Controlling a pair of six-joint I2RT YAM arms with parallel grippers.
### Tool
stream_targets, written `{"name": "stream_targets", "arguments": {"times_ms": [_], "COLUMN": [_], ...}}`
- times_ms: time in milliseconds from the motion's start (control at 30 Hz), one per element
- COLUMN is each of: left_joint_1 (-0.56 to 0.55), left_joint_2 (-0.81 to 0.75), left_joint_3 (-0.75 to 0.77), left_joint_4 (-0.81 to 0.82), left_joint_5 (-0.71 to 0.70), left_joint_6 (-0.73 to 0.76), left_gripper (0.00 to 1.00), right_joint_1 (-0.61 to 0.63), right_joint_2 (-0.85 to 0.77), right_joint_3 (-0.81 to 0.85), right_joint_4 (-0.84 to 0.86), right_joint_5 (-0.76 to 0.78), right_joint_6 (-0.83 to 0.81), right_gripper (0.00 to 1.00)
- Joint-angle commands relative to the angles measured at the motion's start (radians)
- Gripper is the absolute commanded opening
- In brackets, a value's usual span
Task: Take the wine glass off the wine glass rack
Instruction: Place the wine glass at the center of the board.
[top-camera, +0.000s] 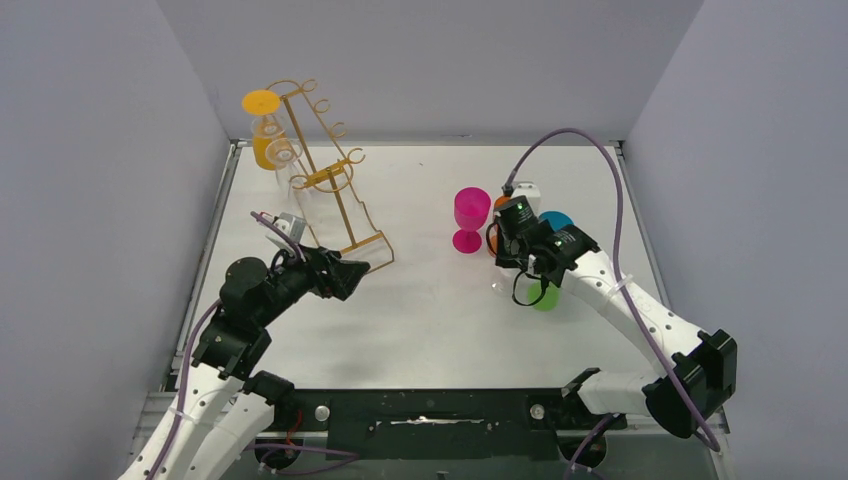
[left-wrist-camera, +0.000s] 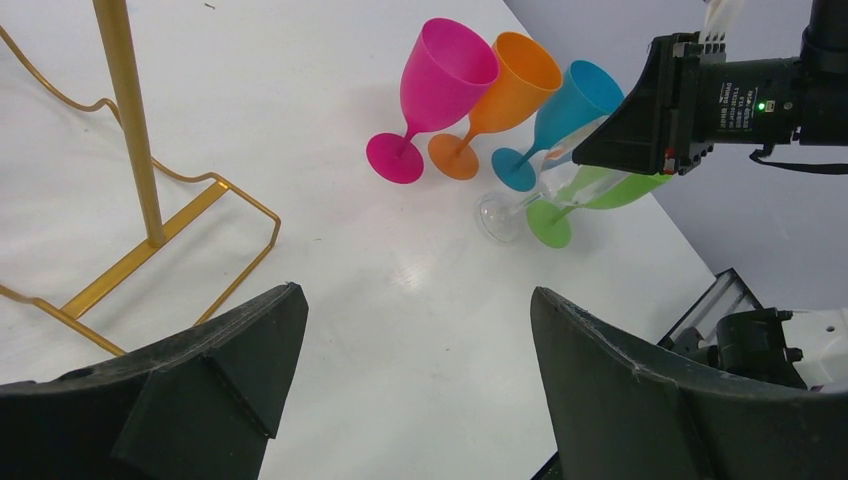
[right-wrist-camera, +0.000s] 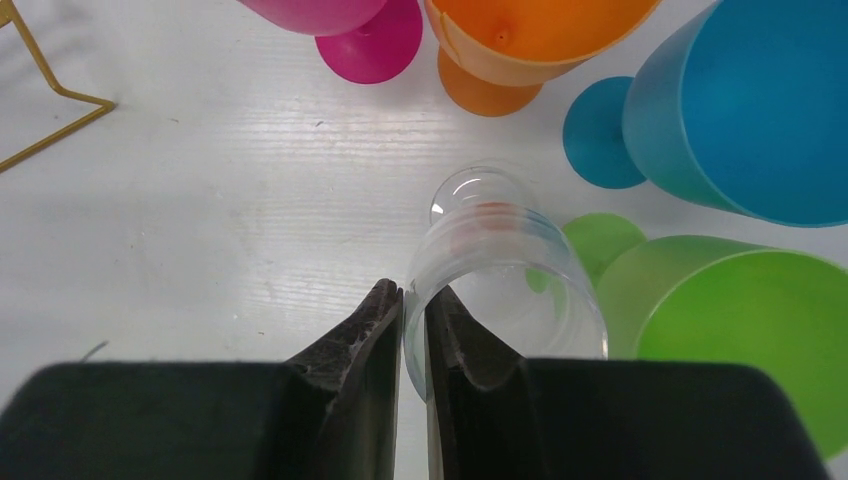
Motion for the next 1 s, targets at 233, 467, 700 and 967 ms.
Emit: {"name": "stream_targets", "arguments": {"times_ms": [233, 467, 700, 967], "left_joint_1": [0.005, 0.005, 0.005, 0.005], "left_joint_2": [-0.007, -0.001, 0.004, 0.013], "left_joint_3": [0.055, 0.062, 0.06, 0.066], "left_joint_4": [-0.003, -0.022, -0.025, -0.052], "left_joint_5": [-0.021, -0.026, -0.033, -0.048], "left_joint_6": [0.017, 0.027, 0.032, 0.042], "left_gripper": [0.83, 0.83, 0.83, 0.83], "right_joint_1": [-0.067, -0.071, -0.073, -0.073], "right_joint_2": [0.037, 0.061, 0.085, 0.083], "right_joint_3": [0.016, 0.029, 0.055, 0.079], "right_joint_4": [0.084, 0.071, 0.048, 0.042], "right_joint_5": [-0.035, -0.016, -0.005, 0.002], "right_joint_6": [-0.047, -0.054, -0.059, -0.068], "right_gripper": [0.05, 0.21, 0.25, 0.29]}}
